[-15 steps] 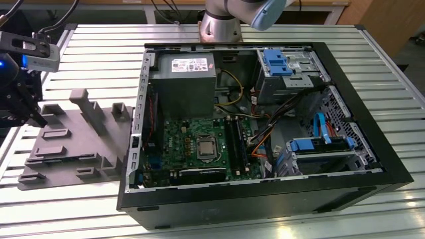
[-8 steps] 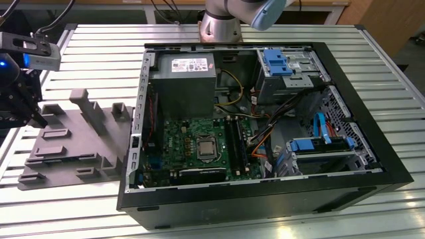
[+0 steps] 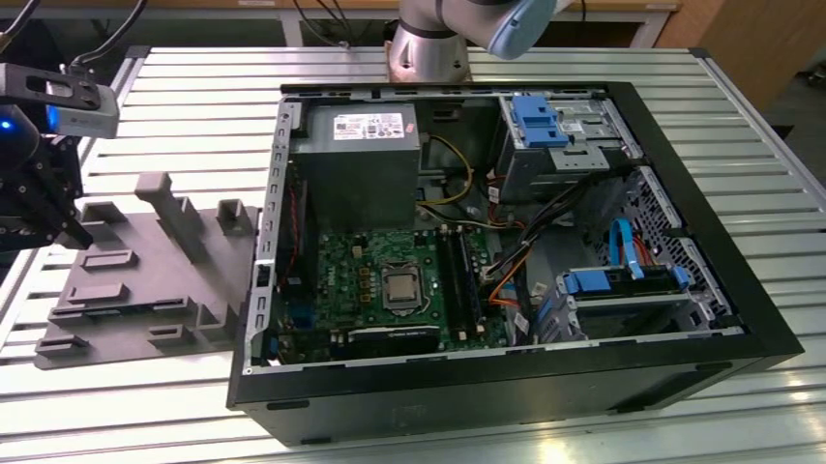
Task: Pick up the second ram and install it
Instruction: 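Pick up the second ram and move it above second insertion slot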
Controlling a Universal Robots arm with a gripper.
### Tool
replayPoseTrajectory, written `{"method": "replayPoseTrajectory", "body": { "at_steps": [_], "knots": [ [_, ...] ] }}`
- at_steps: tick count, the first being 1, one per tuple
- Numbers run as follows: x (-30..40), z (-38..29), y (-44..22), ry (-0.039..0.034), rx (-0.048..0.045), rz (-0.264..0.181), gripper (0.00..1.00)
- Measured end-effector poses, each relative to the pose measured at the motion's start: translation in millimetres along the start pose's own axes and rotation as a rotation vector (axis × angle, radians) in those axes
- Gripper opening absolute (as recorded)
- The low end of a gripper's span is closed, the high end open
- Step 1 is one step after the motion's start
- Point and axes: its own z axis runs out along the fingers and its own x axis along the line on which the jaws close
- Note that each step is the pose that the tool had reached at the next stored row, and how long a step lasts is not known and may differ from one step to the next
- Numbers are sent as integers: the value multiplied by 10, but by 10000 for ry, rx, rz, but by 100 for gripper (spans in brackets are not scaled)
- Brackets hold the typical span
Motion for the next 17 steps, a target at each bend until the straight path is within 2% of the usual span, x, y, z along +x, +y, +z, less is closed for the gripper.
{"method": "replayPoseTrajectory", "body": {
  "at_steps": [17],
  "knots": [
    [2,91,-2,3,-4,-7,11]
  ]
}}
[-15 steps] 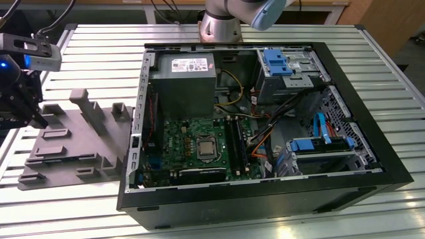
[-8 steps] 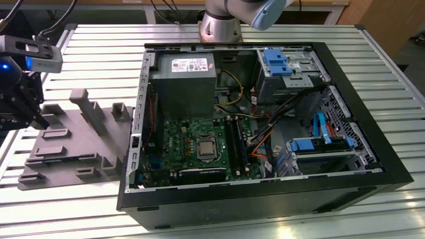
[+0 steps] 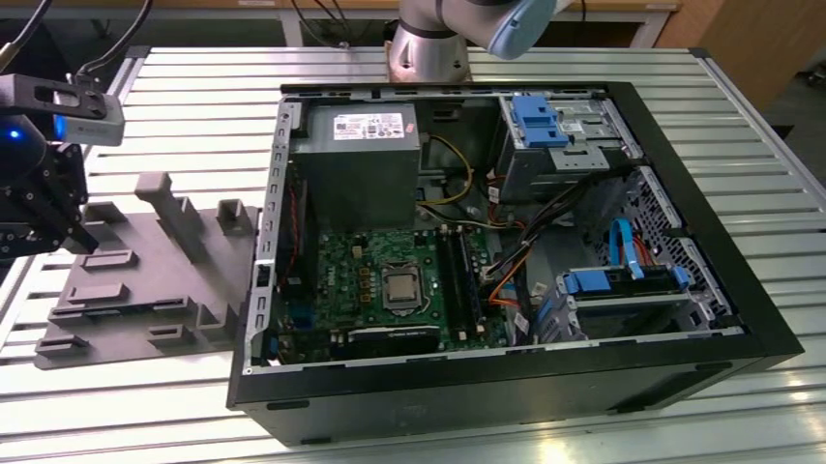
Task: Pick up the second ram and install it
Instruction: 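Pick up the second ram and move it above second insertion slot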
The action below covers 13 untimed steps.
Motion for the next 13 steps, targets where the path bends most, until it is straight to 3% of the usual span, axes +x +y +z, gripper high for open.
{"method": "replayPoseTrajectory", "body": {
  "at_steps": [13],
  "knots": [
    [1,60,-1,1,1,-6,11]
  ]
}}
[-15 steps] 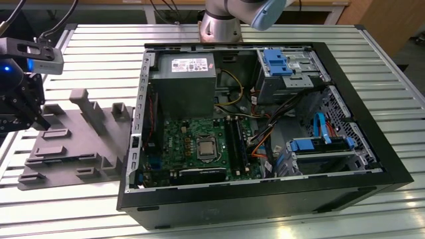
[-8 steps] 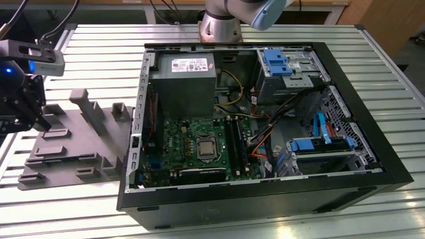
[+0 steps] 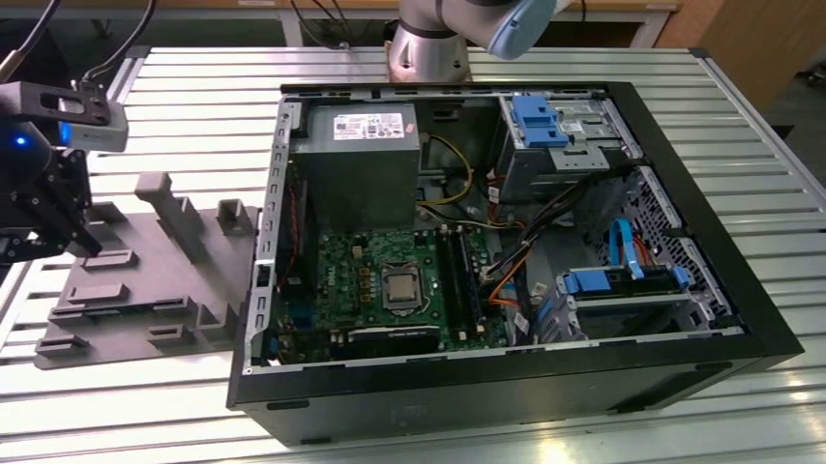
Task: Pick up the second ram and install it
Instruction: 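Pick up the second ram and move it above second insertion slot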
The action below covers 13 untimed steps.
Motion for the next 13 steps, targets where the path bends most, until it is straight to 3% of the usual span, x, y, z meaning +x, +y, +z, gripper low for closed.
{"method": "replayPoseTrajectory", "body": {
  "at_steps": [13],
  "knots": [
    [1,80,-2,1,0,-9,11]
  ]
}}
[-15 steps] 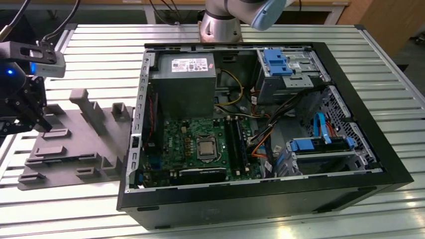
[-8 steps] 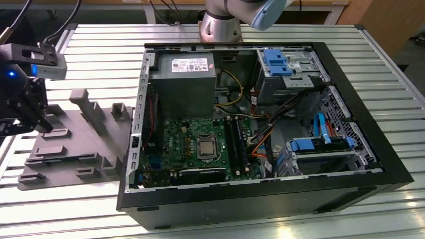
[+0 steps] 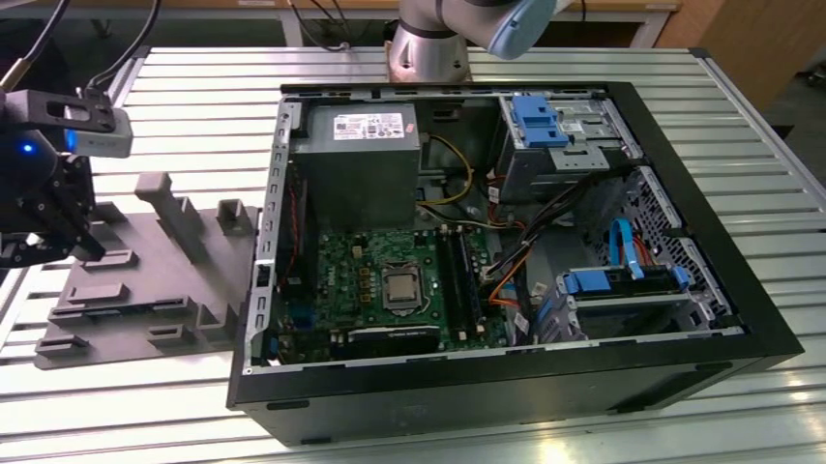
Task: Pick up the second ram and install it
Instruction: 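Pick up the second ram and move it above second insertion slot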
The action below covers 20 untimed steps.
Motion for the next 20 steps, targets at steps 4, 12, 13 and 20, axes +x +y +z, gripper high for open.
{"method": "replayPoseTrajectory", "body": {
  "at_steps": [4,12,13,20],
  "knots": [
    [0,29,-1,0,0,-2,11],
    [1,74,-2,0,0,-5,11],
    [1,79,-2,0,0,-6,11],
    [2,117,-3,0,0,-9,11]
  ]
}}
